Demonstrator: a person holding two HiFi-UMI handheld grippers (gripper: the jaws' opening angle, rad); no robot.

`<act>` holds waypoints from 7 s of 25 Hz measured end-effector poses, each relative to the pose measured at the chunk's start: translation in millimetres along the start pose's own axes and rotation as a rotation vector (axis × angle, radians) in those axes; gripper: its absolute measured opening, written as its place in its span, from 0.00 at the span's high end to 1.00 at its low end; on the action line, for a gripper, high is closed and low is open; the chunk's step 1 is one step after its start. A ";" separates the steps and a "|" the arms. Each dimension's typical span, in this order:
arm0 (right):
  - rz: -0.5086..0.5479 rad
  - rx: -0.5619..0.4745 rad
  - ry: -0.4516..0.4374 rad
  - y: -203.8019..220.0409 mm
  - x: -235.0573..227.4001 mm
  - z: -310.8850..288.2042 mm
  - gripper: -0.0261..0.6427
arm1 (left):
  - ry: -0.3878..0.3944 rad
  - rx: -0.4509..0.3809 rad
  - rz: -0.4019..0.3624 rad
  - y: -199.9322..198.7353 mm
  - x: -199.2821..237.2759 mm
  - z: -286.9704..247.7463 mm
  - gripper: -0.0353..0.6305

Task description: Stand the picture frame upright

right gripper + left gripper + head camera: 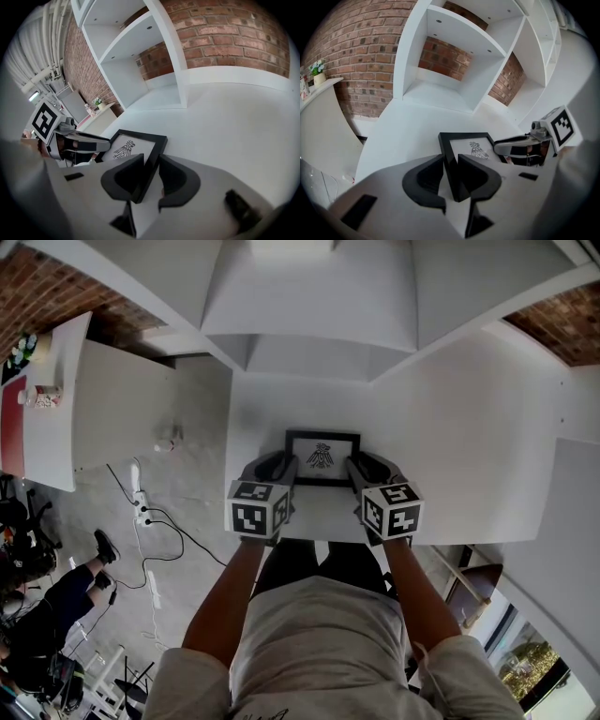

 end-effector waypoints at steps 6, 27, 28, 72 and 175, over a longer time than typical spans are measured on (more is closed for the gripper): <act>-0.016 -0.005 0.009 -0.9 1.7 0.6 0.81 | -0.013 -0.011 0.006 1.1 -0.7 2.0 0.81; 0.114 -0.088 -0.039 -34.3 44.2 -1.4 0.82 | -0.127 -0.161 0.001 -4.2 17.2 49.8 0.82; 0.124 -0.093 -0.043 -38.4 47.7 -2.1 0.82 | -0.135 -0.173 -0.004 -5.9 19.0 53.5 0.82; 0.293 -0.316 -0.022 -166.8 78.2 -61.6 0.82 | -0.212 -0.398 -0.148 -116.2 98.9 59.5 0.82; 0.386 -0.279 -0.204 -129.8 92.0 80.9 0.92 | -0.249 -0.466 -0.075 -59.7 -15.0 168.5 0.92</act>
Point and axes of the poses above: the fingertips, and each gripper's own axes: z backward along the fingers, x to its left, y out of its underside, the point moved 8 cm from there along z, backward along the fingers, and after that the axes turned 1 degree about -x, right-handed, at the moved point
